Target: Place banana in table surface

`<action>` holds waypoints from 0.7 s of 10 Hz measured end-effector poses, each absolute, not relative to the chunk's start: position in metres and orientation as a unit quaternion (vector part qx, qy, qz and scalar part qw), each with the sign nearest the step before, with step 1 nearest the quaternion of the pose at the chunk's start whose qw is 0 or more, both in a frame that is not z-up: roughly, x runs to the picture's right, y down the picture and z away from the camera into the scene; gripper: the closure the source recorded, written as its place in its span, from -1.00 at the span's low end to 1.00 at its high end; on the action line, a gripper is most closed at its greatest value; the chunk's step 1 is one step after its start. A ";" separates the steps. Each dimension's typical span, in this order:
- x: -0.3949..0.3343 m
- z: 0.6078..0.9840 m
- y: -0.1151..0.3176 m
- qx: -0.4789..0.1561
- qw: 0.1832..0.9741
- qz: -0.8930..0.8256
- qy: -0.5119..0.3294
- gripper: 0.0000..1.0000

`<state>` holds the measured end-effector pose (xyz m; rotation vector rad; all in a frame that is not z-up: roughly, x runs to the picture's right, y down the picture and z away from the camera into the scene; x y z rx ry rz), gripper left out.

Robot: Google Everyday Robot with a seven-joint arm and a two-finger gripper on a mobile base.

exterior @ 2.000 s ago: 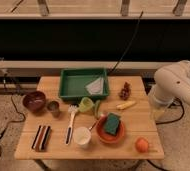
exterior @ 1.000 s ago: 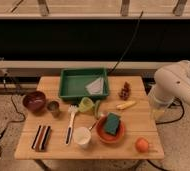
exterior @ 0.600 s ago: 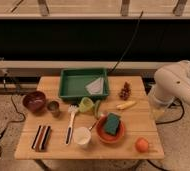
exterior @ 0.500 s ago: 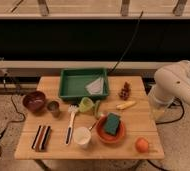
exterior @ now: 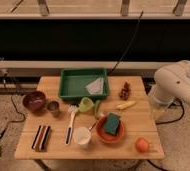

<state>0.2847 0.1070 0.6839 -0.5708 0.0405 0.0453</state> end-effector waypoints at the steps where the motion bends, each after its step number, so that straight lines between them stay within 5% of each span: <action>1: 0.285 0.684 0.107 -0.281 0.959 0.022 0.020 -0.30; 4: 0.285 0.688 0.105 -0.287 0.958 0.014 0.012 -0.30; 7: 0.276 0.741 0.095 -0.303 0.953 -0.005 -0.018 -0.30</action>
